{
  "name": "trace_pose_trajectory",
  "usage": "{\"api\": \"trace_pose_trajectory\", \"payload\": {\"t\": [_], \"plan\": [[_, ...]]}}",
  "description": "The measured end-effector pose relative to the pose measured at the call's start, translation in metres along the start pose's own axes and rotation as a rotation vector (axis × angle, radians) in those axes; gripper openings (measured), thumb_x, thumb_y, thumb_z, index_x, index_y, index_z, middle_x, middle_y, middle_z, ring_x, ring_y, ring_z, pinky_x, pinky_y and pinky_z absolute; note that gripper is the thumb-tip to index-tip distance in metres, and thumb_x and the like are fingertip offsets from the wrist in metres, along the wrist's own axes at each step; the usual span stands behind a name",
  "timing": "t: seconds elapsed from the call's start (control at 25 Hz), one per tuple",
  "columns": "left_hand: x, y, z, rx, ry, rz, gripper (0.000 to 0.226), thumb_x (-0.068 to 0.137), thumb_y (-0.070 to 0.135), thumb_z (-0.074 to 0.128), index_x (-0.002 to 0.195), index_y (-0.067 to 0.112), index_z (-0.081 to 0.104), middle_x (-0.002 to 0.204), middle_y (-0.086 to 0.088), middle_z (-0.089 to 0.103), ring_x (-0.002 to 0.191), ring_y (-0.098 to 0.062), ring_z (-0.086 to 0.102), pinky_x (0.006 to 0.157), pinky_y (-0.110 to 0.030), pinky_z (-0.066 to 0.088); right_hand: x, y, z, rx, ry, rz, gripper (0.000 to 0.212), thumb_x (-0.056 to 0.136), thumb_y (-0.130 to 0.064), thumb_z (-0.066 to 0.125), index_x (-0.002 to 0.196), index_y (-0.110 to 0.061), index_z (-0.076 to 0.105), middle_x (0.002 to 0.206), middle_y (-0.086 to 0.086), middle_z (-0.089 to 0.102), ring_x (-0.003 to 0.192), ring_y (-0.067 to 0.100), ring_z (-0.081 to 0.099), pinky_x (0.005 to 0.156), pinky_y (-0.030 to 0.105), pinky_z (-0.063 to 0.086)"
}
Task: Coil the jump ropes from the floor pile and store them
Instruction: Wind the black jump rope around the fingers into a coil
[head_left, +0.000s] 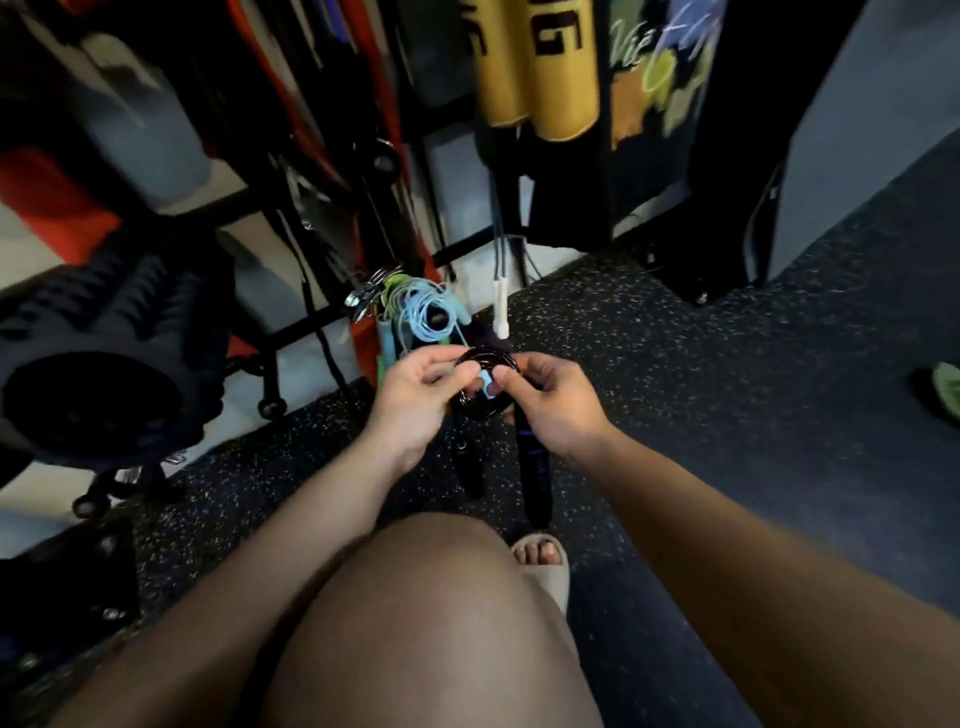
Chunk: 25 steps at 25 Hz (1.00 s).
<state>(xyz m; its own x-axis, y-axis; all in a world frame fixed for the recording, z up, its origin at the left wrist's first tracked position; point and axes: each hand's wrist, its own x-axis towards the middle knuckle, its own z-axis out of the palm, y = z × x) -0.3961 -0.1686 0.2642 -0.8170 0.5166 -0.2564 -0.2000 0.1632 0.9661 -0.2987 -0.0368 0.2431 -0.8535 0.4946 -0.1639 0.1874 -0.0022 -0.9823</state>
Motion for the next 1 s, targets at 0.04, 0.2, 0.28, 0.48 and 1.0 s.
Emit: {"api": "trace_pose_trajectory", "payload": {"t": [0.04, 0.2, 0.28, 0.48, 1.0], "plan": [[0.008, -0.011, -0.008, -0.017, 0.056, -0.003, 0.021, 0.091, 0.006, 0.070, 0.110, 0.015, 0.068, 0.092, -0.007, 0.077, 0.081, -0.014, 0.072, 0.076, -0.024, 0.054, 0.011, 0.008, 0.010, -0.012, -0.021, 0.021, 0.020, 0.095, -0.028, 0.063, 0.102, -0.010, 0.071, 0.090, 0.015, 0.074, 0.061, 0.020, 0.058, 0.065, 0.044, 0.054], [0.047, -0.042, -0.023, -0.082, 0.215, 0.071, 0.020, 0.091, 0.010, 0.072, 0.105, 0.024, 0.073, 0.096, -0.003, 0.079, 0.092, -0.014, 0.074, 0.085, -0.026, 0.057, 0.064, 0.028, 0.036, -0.042, -0.022, 0.001, 0.025, 0.091, -0.034, 0.067, 0.109, -0.017, 0.073, 0.089, 0.014, 0.076, 0.069, 0.031, 0.070, 0.069, 0.048, 0.060], [0.074, -0.052, -0.024, -0.114, 0.287, 0.103, 0.020, 0.093, 0.010, 0.070, 0.104, 0.026, 0.074, 0.098, -0.002, 0.078, 0.097, -0.018, 0.074, 0.092, -0.030, 0.057, 0.095, 0.034, 0.045, -0.022, -0.007, -0.019, 0.025, 0.092, -0.028, 0.068, 0.114, -0.017, 0.072, 0.093, 0.007, 0.076, 0.069, 0.023, 0.071, 0.071, 0.040, 0.061], [0.131, -0.061, -0.024, -0.148, 0.386, 0.166, 0.017, 0.093, 0.011, 0.070, 0.103, 0.025, 0.073, 0.099, -0.001, 0.077, 0.093, -0.013, 0.073, 0.088, -0.027, 0.056, 0.156, 0.045, 0.054, 0.009, 0.027, -0.094, 0.022, 0.093, -0.018, 0.068, 0.115, -0.021, 0.067, 0.099, 0.002, 0.074, 0.083, 0.016, 0.073, 0.072, 0.030, 0.060], [0.147, -0.088, -0.037, 0.105, 0.361, 0.274, 0.026, 0.097, 0.020, 0.066, 0.119, 0.031, 0.072, 0.120, 0.011, 0.072, 0.114, 0.000, 0.065, 0.104, -0.028, 0.051, 0.182, 0.067, 0.072, 0.316, 0.046, 0.020, 0.027, 0.101, -0.010, 0.051, 0.119, -0.019, 0.069, 0.119, 0.000, 0.071, 0.111, 0.013, 0.067, 0.092, 0.026, 0.055]]}}
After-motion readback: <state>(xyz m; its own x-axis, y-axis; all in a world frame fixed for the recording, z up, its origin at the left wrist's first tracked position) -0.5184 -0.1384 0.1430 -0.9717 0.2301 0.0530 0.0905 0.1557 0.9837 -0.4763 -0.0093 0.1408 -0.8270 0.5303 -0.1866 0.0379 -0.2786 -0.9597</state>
